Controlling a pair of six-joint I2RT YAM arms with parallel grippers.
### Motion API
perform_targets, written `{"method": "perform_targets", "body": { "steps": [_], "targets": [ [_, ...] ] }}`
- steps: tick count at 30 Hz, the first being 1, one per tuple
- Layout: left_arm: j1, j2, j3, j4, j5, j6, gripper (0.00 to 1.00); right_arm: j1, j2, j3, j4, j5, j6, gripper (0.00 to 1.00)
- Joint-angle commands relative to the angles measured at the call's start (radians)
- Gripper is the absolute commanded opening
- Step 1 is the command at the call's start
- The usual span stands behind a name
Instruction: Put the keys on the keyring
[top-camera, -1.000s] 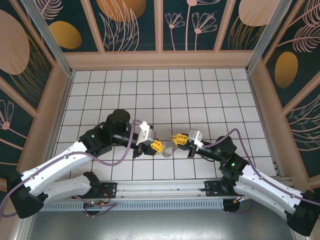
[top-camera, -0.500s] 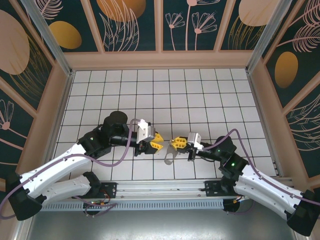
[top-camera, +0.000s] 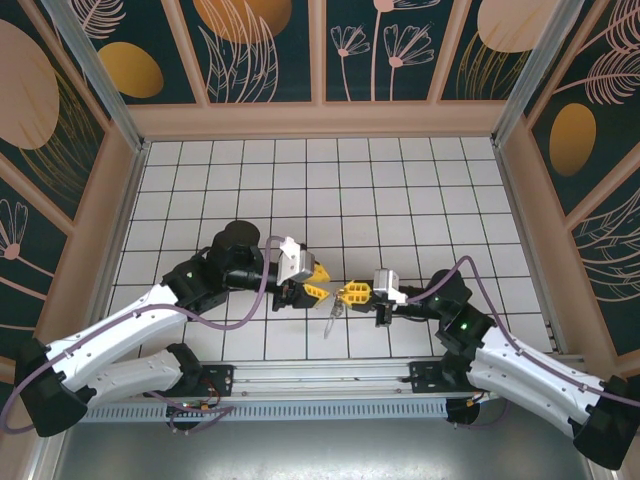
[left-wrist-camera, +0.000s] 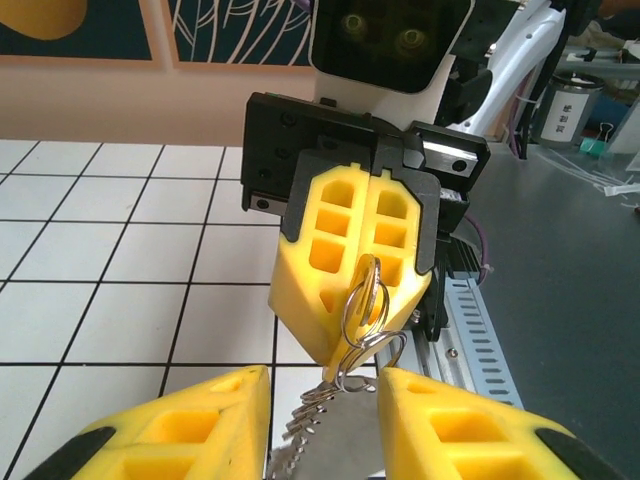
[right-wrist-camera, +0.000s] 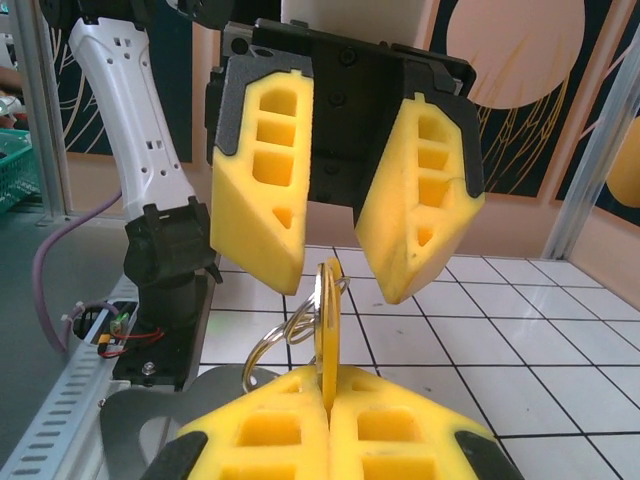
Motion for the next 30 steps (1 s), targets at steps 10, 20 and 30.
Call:
{"method": "perform_targets", "body": {
  "steps": [10, 20, 30],
  "targets": [
    [-0.007, 0.032, -0.02, 0.037, 0.086, -0.016, 0.32, -0.001, 0.023, 0.048, 0.108, -0.017, -0.009, 0.0],
    [-0.007, 0.034, -0.032, 0.087, 0.109, -0.041, 0.28, -0.001, 0.045, 0.046, 0.127, -0.016, 0.001, 0.0],
    [-0.01, 0.046, -0.031, 0.105, 0.117, -0.048, 0.2, -0.001, 0.062, 0.047, 0.147, -0.019, 0.008, 0.0]
  ]
}}
